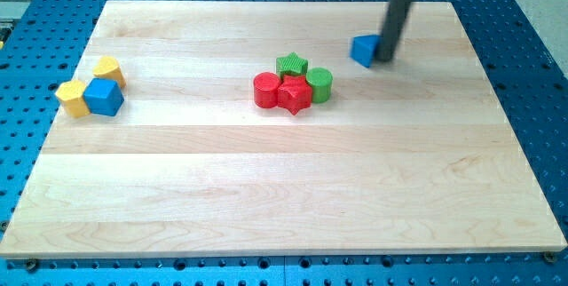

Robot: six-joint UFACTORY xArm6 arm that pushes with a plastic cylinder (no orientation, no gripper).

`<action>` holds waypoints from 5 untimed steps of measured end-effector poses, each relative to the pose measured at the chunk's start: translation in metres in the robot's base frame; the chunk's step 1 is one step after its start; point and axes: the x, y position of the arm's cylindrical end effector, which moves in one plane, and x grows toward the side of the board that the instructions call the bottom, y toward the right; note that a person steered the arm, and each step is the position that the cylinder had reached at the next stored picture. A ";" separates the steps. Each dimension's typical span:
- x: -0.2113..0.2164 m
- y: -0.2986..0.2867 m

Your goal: Push the triangle above the cube

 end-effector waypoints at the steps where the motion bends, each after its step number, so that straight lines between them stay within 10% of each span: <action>1: -0.032 -0.054; 3: -0.009 -0.044; 5: -0.008 -0.238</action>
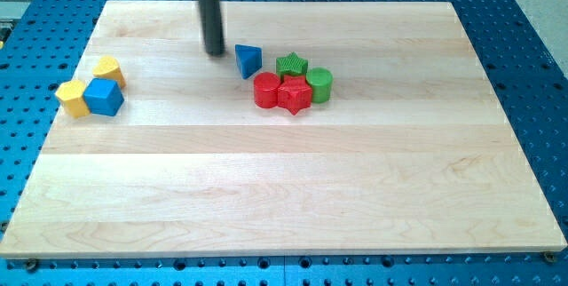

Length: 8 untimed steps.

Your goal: Push the triangle above the cube

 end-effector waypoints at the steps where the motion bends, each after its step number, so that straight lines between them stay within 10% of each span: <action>1: -0.026 0.114; 2: 0.020 0.134; 5: 0.038 -0.074; 8: 0.047 -0.103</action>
